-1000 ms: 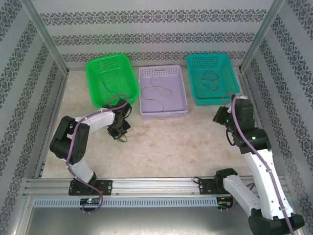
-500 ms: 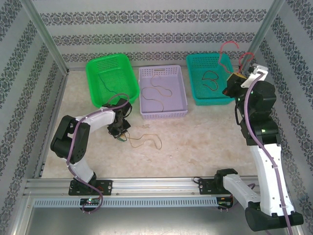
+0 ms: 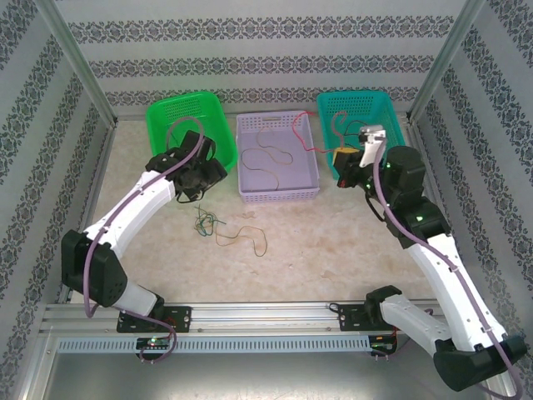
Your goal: Untangle the cables
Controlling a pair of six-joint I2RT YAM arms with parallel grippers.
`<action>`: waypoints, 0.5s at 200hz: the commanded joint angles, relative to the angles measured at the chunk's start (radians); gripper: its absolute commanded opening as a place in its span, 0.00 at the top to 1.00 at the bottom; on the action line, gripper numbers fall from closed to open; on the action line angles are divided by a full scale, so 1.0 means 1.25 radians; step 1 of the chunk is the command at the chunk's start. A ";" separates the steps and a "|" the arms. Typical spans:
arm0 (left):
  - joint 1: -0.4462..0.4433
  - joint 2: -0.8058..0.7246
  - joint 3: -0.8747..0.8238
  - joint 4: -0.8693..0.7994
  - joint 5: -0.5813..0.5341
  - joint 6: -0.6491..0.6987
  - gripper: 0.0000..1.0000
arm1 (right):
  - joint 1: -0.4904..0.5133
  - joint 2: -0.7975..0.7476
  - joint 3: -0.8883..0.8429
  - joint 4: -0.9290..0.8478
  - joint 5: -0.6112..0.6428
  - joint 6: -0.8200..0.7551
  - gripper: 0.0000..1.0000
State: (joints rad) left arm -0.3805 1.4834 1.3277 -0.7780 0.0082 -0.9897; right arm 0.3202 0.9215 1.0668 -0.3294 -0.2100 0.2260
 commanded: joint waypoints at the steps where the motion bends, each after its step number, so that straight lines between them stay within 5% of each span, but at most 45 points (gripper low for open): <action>1: -0.010 -0.034 0.039 0.017 0.037 0.088 0.26 | 0.041 0.012 -0.022 -0.011 0.028 -0.069 1.00; 45: -0.022 -0.050 0.123 0.225 0.321 0.219 0.26 | 0.113 0.048 -0.026 -0.037 0.038 -0.109 1.00; 100: -0.069 0.048 0.294 -0.003 0.411 0.460 0.31 | 0.172 0.083 -0.008 -0.099 0.056 -0.193 1.00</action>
State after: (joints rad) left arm -0.4316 1.4834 1.6375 -0.6250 0.4431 -0.6315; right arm 0.5098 1.0130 1.0382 -0.4088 -0.1623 0.0620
